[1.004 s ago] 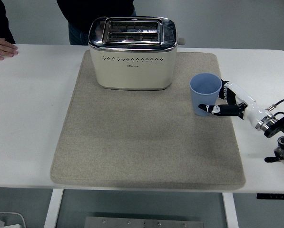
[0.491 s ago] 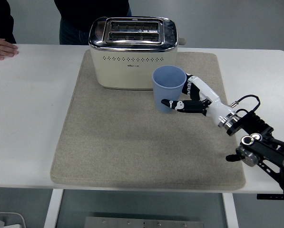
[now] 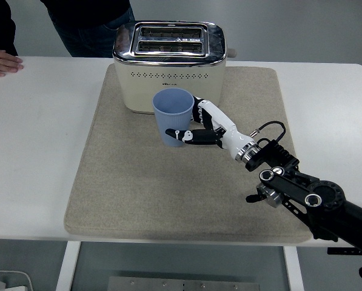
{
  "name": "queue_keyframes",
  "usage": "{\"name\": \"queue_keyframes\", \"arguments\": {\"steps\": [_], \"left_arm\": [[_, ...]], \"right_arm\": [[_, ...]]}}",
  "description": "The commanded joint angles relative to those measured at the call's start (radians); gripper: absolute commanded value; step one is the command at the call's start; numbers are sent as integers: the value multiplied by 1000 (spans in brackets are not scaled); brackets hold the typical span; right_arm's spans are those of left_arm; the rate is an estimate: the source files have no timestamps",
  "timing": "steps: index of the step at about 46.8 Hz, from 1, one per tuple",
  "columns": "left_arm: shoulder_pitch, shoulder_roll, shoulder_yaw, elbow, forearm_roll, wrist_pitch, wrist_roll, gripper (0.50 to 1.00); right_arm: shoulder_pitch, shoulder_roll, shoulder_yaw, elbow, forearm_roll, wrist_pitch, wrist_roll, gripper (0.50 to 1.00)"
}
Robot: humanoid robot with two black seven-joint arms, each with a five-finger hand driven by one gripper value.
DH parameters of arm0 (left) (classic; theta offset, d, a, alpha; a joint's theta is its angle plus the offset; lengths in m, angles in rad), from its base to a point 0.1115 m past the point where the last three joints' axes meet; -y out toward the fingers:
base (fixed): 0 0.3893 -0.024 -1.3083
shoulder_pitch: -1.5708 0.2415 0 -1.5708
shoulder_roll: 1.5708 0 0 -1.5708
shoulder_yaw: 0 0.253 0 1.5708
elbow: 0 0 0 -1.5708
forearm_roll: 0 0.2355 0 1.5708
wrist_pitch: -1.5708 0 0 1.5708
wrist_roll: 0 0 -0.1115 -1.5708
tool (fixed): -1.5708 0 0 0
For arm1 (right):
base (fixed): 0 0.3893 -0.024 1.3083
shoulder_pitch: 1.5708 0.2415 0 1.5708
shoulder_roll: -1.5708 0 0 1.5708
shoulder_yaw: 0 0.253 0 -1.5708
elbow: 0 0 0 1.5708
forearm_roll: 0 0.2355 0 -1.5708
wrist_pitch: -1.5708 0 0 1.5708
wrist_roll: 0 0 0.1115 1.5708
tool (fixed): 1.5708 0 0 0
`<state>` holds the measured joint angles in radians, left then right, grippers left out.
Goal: Put the water cup in front of the bread machine
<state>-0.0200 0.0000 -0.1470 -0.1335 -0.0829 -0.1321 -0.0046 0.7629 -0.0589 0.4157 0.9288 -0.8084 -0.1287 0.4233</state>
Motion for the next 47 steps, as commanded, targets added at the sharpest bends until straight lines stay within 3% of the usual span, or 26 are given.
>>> {"name": "queue_keyframes", "arguments": {"steps": [1, 6, 7, 11, 13, 14, 38, 47], "left_arm": [[0, 0, 0, 0, 0, 0, 0, 1000], [0, 0, 0, 0, 0, 0, 0, 1000], [0, 0, 0, 0, 0, -1, 0, 1000], [0, 0, 0, 0, 0, 0, 0, 1000], [0, 0, 0, 0, 0, 0, 0, 1000], [0, 0, 0, 0, 0, 0, 0, 1000], [0, 0, 0, 0, 0, -1, 0, 1000], [0, 0, 0, 0, 0, 0, 0, 1000]], "right_arm": [[9, 27, 0, -28, 0, 0, 2, 500], [10, 48, 0, -61, 0, 1, 5, 500], [10, 50, 0, -61, 0, 1, 5, 537], [9, 50, -2, -62, 0, 4, 6, 823], [9, 50, -3, -64, 0, 4, 6, 905], [9, 47, -9, -64, 0, 6, 6, 917], [10, 40, -40, -64, 2, -9, 9, 917], [13, -2, -32, -33, 5, 1, 9, 919]]}}
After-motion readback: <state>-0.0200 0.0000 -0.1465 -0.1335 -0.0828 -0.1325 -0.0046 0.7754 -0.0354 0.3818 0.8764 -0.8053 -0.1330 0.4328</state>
